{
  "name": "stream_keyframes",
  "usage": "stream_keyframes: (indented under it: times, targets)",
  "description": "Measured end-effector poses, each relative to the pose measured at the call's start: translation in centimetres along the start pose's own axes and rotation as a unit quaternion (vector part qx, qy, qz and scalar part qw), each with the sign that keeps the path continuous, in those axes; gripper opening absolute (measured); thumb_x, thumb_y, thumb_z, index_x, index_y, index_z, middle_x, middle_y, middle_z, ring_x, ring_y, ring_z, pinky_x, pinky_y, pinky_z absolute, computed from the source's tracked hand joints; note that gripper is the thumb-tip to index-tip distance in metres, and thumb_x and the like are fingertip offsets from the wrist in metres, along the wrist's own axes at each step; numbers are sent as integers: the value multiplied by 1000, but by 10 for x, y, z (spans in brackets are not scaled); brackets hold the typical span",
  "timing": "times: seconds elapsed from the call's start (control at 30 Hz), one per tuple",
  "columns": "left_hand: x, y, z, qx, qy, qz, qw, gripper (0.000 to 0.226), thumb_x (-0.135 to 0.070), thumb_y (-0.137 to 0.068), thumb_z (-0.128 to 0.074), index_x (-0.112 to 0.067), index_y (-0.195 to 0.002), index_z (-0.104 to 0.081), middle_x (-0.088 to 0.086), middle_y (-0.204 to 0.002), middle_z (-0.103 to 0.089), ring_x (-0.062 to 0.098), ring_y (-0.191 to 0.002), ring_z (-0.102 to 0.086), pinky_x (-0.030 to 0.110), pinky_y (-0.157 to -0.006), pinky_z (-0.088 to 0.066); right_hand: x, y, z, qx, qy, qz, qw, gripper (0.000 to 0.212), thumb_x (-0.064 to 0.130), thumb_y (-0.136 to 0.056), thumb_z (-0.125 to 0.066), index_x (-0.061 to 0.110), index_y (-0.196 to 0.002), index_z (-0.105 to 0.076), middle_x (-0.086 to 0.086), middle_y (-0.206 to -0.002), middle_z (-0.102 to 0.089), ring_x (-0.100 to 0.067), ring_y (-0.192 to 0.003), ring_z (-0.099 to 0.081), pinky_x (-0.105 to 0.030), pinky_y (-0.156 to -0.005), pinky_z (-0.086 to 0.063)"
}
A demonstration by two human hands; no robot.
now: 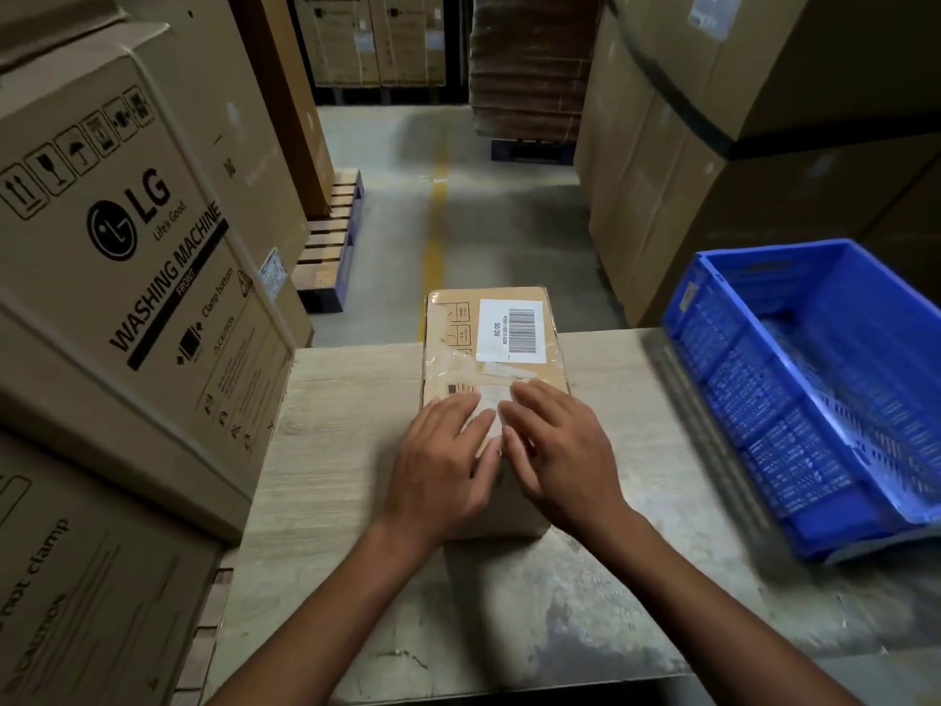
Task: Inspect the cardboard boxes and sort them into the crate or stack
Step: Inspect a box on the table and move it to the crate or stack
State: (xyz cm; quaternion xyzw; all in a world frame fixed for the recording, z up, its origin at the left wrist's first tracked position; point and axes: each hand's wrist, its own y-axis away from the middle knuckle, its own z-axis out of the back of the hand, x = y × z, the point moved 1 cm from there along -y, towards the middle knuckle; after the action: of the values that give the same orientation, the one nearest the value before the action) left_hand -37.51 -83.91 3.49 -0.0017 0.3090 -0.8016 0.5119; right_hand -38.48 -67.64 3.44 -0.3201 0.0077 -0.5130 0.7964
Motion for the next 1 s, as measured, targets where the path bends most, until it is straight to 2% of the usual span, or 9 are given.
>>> stream_keyframes:
  times: [0.13, 0.33, 0.4, 0.47, 0.53, 0.63, 0.77, 0.87, 1.0]
  targets:
    - [-7, -3, 1, 8, -13, 47, 999, 32, -25, -95, -49, -9, -111, -71, 9, -117, -68, 23, -108, -63, 38, -95, -52, 4, 2, -4, 0, 9, -27, 1000, 34, 33, -96, -49, 14, -111, -73, -5, -126, -68, -23, -122, -59, -38, -99, -47]
    - [-4, -33, 12, 51, -20, 23, 998, 17, -21, -92, -52, -13, -96, -67, 3, -97, -60, 19, -90, -53, 37, -73, -54, 0, -22, 12, 79, 64, -26, 994, 26, 41, -90, -47, 20, -99, -60, 0, -107, -58, -21, -96, -52, -33, -78, -38]
    - [-2, -44, 12, 64, -33, 42, 997, 20, -20, -93, -57, -13, -109, -67, 9, -118, -62, 25, -111, -55, 43, -93, -54, -4, -33, 12, 97, 61, -44, 992, 31, 44, -91, -46, 21, -106, -62, -2, -113, -60, -23, -102, -54, -34, -81, -41]
    - [2, -50, 10, 108, -41, 77, 990, 40, -28, -98, -53, -16, -137, -56, 11, -150, -45, 28, -141, -37, 42, -115, -31, -9, -39, 10, 140, 64, -52, 987, 48, 50, -93, -39, 21, -125, -61, -9, -138, -57, -28, -126, -52, -41, -100, -43]
    - [9, -52, 6, 148, -37, 101, 983, 52, -38, -103, -41, -22, -152, -35, 4, -163, -22, 21, -152, -14, 36, -121, -11, -12, -41, 7, 204, 76, -53, 975, 70, 58, -94, -19, 21, -147, -47, -11, -159, -37, -28, -148, -31, -44, -119, -26]
    - [15, -49, 1, 181, -35, 108, 977, 55, -44, -104, -31, -27, -157, -23, -2, -166, -13, 15, -153, -3, 32, -121, 1, -11, -39, 4, 220, 86, -53, 970, 76, 59, -94, -9, 20, -154, -36, -9, -164, -26, -24, -153, -18, -43, -124, -13]
    - [15, -57, 4, 180, -53, 103, 977, 51, -41, -103, -38, -26, -151, -35, 1, -160, -29, 19, -148, -22, 37, -121, -18, -10, -44, 9, 203, 107, -45, 972, 65, 57, -95, -23, 20, -141, -52, -10, -152, -47, -28, -140, -42, -42, -115, -31]
    - [16, -77, 8, 144, -59, 89, 984, 38, -34, -100, -45, -21, -135, -52, 2, -136, -51, 18, -122, -43, 35, -104, -42, -13, -66, 16, 207, 126, -47, 969, 47, 56, -97, -35, 23, -124, -54, -5, -134, -52, -24, -120, -47, -41, -96, -40]
    - [30, -107, -2, 135, -39, 87, 986, 44, -24, -103, -41, -22, -147, -43, 7, -153, -39, 24, -142, -30, 44, -118, -26, -22, -94, 5, 208, 113, -74, 969, 52, 53, -100, -42, 24, -143, -45, -8, -151, -41, -27, -137, -35, -46, -105, -37]
